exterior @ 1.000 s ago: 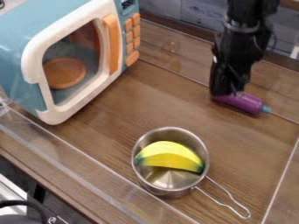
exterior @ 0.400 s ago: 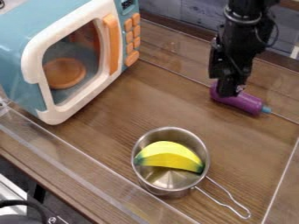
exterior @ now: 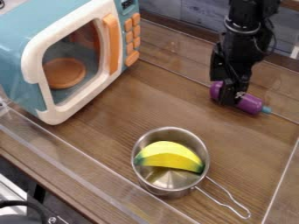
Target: Put the eggplant in the silver pot
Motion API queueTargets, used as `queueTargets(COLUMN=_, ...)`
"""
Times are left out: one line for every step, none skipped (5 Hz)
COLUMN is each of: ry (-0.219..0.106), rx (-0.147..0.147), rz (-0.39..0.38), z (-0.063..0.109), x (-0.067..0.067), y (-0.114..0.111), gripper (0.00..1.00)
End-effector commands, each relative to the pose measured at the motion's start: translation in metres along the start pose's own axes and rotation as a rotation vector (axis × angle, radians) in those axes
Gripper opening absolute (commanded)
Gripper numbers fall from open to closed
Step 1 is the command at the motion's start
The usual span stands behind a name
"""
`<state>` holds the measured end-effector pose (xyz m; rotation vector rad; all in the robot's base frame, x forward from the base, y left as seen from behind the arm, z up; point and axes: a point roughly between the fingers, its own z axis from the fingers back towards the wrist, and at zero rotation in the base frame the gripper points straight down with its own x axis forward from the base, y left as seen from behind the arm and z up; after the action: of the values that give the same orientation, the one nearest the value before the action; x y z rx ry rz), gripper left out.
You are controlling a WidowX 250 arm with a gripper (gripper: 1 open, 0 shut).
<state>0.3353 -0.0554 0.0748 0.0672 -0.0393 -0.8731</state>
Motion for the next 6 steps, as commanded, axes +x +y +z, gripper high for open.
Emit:
queueTargets(ry=-0.057, rx=0.041, rz=-0.005, z=0.011, x=0.011, y=0.008, gripper=1.00)
queueTargets(ry=-0.066, rx=0.042, rz=-0.012, z=0.005, x=0.014, y=0.010, gripper=1.00)
queueTargets(ry=-0.076, rx=0.046, rz=-0.018, z=-0.001, x=0.018, y=0.012, gripper=1.00)
queueTargets(ry=-0.086, rx=0.048, rz=-0.022, z=-0.007, x=0.021, y=0.014, gripper=1.00)
queueTargets(ry=-0.092, rx=0.049, rz=-0.021, z=-0.011, x=0.022, y=0.015, gripper=0.00)
queueTargets(ry=-0.088, rx=0.050, rz=-0.010, z=-0.008, x=0.020, y=0.014, gripper=0.00)
